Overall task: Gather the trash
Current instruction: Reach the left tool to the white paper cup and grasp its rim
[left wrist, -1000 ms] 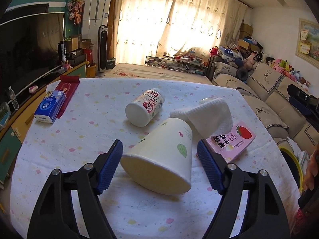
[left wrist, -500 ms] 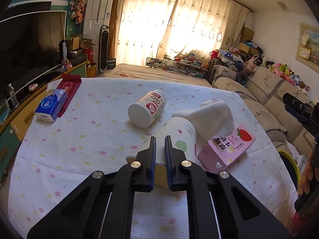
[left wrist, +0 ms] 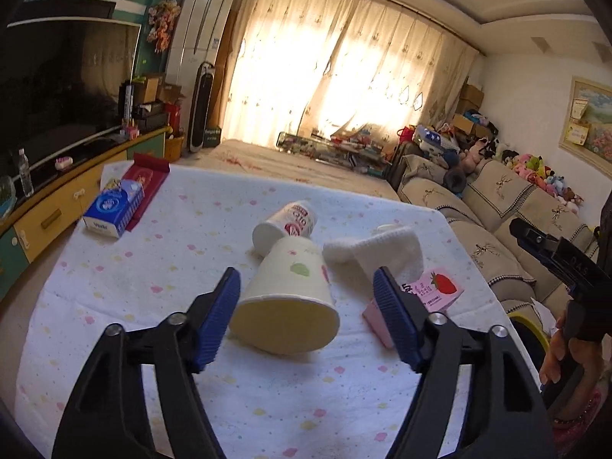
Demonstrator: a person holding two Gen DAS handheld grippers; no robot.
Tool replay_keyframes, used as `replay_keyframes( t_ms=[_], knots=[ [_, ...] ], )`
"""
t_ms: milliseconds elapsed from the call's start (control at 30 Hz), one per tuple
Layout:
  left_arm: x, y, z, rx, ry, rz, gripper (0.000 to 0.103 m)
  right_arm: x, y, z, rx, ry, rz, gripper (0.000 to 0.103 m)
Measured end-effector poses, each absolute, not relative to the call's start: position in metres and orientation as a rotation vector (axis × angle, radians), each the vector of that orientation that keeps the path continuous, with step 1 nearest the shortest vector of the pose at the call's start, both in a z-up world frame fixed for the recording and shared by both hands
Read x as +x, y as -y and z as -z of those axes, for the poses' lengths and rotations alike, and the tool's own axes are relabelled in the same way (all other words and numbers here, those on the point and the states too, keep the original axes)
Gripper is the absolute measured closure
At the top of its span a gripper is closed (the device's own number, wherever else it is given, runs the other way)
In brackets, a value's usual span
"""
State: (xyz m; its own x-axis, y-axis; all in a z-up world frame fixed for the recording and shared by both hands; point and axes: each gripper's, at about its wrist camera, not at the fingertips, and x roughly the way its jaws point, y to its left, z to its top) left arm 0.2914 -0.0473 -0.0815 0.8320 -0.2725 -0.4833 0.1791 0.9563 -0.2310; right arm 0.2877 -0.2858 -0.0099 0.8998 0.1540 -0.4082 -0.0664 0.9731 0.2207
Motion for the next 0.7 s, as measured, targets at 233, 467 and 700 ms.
replay_keyframes(
  t_ms=[233, 467, 700],
  knots=[
    [0.296, 0.068, 0.094, -0.101, -0.647, 0.239, 0.051, 0.289, 0.284, 0.011, 0.200, -0.448, -0.117, 0.042],
    [0.297, 0.081, 0.104, -0.047, -0.691, 0.245, 0.070, 0.288, 0.286, 0.011, 0.204, -0.449, -0.120, 0.041],
    [0.306, 0.082, 0.111, -0.077, -0.740, 0.275, 0.070, 0.285, 0.286, 0.008, 0.208, -0.443, -0.124, 0.041]
  ],
)
